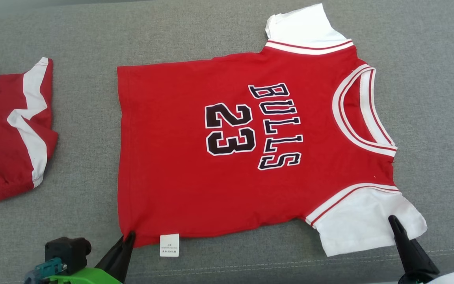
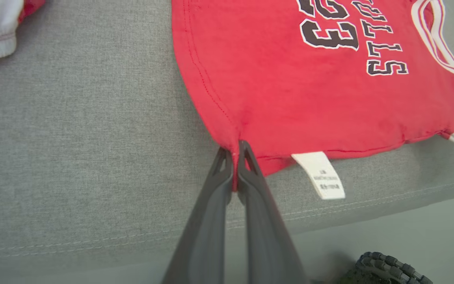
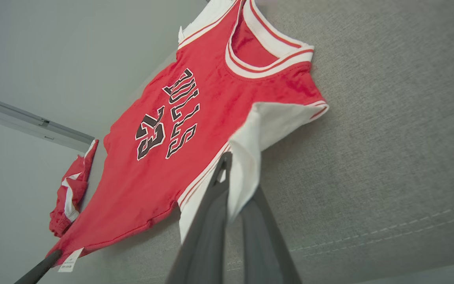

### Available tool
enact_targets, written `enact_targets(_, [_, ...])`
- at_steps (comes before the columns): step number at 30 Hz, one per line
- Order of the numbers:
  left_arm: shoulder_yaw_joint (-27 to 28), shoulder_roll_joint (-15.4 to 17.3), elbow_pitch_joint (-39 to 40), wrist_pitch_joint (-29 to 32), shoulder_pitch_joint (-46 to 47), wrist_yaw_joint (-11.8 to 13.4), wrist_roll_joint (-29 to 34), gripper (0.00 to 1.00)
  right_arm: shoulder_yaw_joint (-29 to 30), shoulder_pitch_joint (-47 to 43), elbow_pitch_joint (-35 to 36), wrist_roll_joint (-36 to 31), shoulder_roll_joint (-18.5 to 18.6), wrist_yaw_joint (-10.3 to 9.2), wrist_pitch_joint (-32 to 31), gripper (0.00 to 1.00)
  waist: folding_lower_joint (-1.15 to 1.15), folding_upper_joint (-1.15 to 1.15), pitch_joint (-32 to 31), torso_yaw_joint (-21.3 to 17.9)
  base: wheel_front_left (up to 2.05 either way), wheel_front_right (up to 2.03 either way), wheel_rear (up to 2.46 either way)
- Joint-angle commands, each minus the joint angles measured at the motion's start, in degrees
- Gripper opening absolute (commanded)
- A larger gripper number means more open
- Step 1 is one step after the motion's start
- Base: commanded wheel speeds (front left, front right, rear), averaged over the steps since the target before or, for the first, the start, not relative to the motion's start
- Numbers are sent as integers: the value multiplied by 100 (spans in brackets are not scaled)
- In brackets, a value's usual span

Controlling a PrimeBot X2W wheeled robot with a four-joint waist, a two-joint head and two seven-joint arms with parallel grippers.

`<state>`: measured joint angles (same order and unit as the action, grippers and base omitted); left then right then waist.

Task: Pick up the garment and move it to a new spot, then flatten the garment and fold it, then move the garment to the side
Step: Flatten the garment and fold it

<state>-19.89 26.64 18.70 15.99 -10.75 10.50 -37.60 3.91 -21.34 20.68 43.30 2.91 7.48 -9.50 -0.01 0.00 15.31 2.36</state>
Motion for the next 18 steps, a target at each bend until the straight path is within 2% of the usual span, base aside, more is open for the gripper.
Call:
enact_targets(1, [-16,18,35,18,222,-72,-25,0,48,222,-9,-6,6,2,58,0,1,0,11,-16,0,0,0])
enact_targets(4, [-63,-64,-13,24,520,-192,-61,0,133,619,-73,-82,4,2,85,0,1,0,48,-37,0,0,0])
enact_targets(10, [-44,-153,-293,8,1196,-380,-65,0,172,1713,-295,-538,6,2,-247,0,1,0,217,-78,0,0,0])
enact_targets(18, [56,-256,-804,-116,1858,-503,-101,0,-32,2901,-1073,-876,85,1,-428,0,1,0,409,-22,0,0,0])
